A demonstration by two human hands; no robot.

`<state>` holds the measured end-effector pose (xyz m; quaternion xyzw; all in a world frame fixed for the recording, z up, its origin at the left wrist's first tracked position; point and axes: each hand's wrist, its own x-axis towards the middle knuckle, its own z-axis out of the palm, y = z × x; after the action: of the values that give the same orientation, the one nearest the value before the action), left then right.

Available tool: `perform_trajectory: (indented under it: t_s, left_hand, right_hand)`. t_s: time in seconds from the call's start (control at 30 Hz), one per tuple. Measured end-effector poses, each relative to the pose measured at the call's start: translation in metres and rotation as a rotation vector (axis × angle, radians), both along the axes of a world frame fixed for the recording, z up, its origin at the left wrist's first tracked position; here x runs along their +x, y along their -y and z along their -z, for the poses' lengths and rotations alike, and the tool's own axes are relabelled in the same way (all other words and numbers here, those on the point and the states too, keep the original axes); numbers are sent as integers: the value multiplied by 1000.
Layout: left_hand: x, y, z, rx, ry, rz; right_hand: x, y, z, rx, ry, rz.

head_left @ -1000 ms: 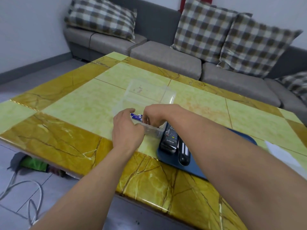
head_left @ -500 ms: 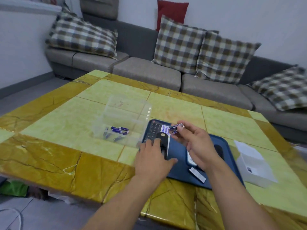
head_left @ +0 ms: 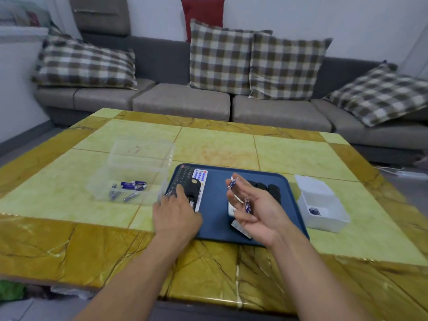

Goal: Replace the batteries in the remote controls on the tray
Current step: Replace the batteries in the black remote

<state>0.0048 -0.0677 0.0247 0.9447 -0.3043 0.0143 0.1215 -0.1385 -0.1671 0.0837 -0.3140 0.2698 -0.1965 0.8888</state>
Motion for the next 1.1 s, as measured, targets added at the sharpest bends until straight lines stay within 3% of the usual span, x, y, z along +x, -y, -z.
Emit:
perform_trajectory:
  t_s: [0.07,0.17,0.23,0.33,0.43,0.63,1.1]
  left_hand:
    - [-2,-2,-7,-116,-13,-36]
    - [-15,-3,-20,-490,-108,41]
    - [-24,-2,-28,-744,-370,110]
    - [-28,2,-30,-958,-805,219]
    - [-25,7,-23,-999,-978,335]
    - [-33,11,-35,-1213,-1400,310]
    - [-30,7,-30,-1096,-1605,388]
  right_hand:
    - [-1,0,-2,-43,-24,-21]
    - [-4,4,-7,-181,-50,-8]
    - [-4,7,-8,-341,-75,63]
    - [-3,8,-10,-644,-160,205]
    - [-3,4,-9,-957,-243,245]
    - [4,-2,-5,-1095,-251,192]
    - [11,3,0,-1452,-495,143]
